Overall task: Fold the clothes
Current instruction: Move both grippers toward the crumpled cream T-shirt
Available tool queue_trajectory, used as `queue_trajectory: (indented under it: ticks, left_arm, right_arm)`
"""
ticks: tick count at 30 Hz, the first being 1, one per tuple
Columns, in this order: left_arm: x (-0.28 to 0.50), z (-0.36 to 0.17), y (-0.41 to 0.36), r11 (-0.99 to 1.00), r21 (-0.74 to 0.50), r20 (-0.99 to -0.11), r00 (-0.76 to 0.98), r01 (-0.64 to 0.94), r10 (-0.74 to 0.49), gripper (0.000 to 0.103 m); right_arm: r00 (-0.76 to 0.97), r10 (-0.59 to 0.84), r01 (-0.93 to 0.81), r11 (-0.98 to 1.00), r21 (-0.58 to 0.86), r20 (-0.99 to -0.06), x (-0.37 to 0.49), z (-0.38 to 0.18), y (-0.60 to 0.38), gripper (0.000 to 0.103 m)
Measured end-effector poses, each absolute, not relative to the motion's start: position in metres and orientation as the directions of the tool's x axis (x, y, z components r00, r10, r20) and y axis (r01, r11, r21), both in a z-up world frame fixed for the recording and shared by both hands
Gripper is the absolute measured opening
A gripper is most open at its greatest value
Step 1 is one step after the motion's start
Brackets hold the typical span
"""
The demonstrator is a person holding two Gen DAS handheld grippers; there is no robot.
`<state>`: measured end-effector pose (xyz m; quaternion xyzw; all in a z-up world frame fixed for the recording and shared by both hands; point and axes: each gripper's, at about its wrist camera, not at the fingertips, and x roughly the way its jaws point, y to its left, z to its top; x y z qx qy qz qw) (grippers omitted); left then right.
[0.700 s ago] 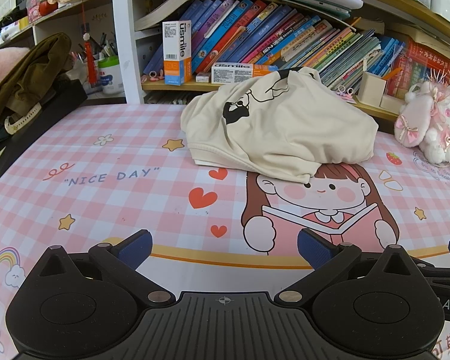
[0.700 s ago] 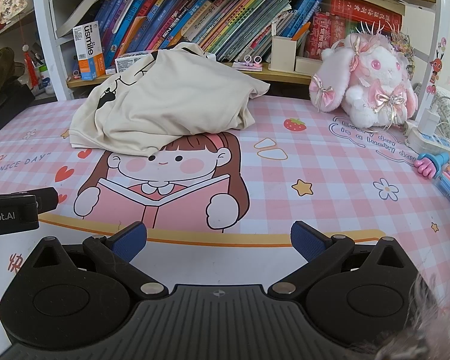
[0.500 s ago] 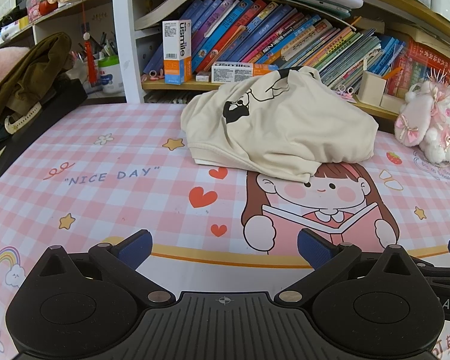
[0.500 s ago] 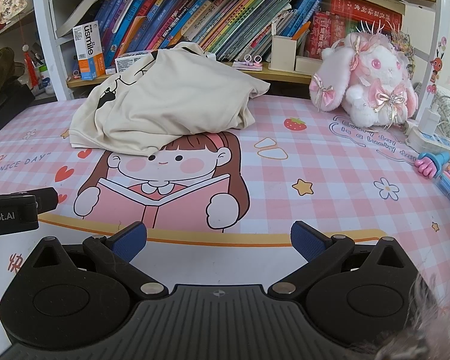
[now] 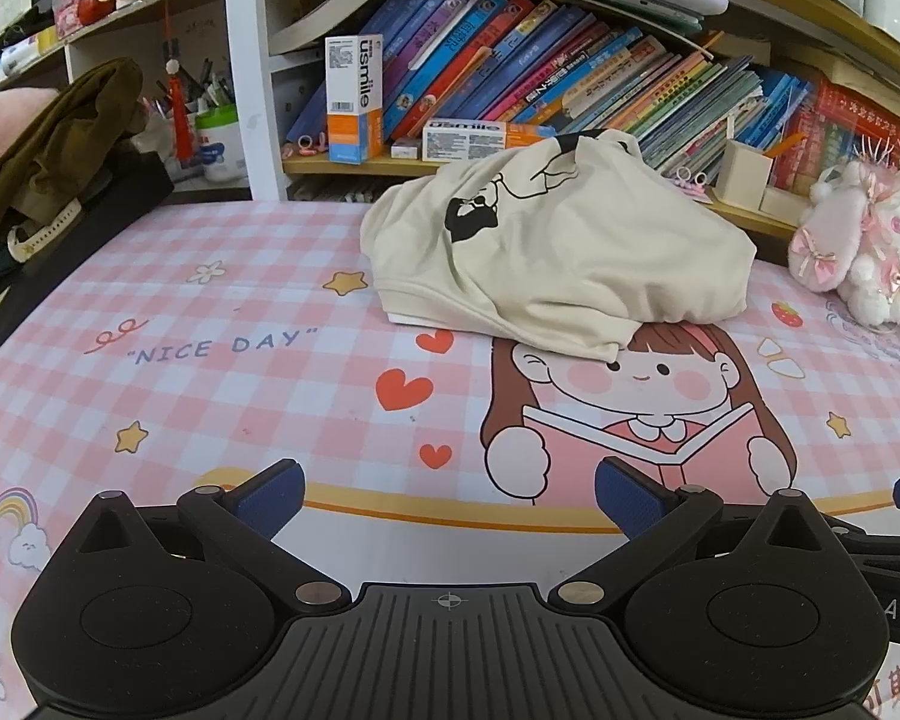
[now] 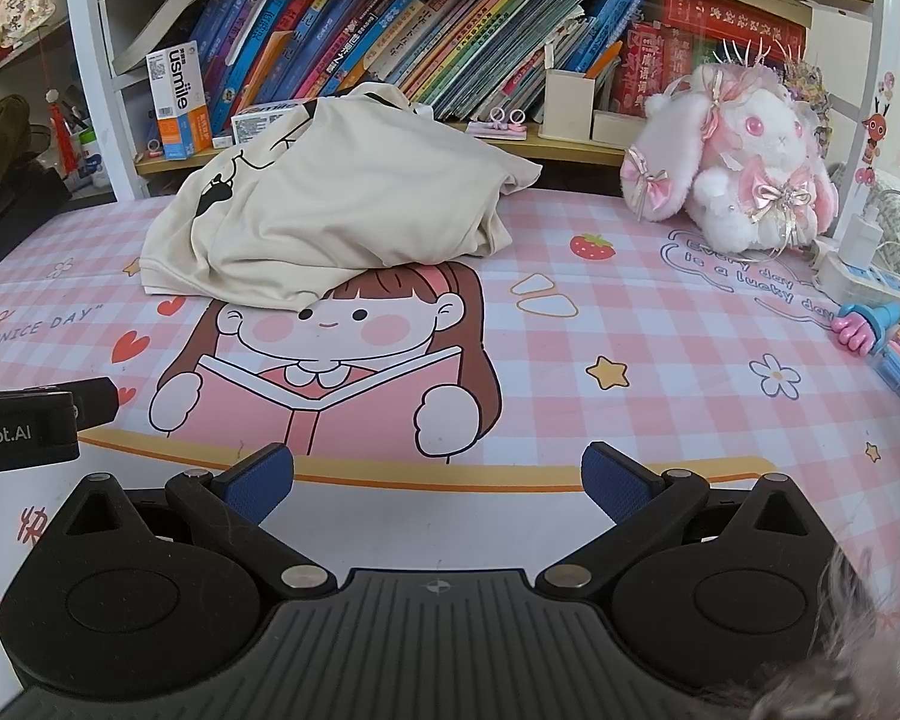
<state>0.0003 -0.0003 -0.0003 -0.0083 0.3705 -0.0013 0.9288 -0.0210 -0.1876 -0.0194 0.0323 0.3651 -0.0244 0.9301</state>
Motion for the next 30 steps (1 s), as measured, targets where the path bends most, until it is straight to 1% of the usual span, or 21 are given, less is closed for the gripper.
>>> queue_trajectory:
  ticks: [30]
  left_arm:
    - [-0.0014,-0.0057,-0.0069,1.0,0.004,-0.698,0.716,0.022,-0.013,0.103]
  right_arm:
    - [0.719,0.002,0.063,0.996,0.068,-0.694,-0.0188,-0.0258,-0.1895,0.103]
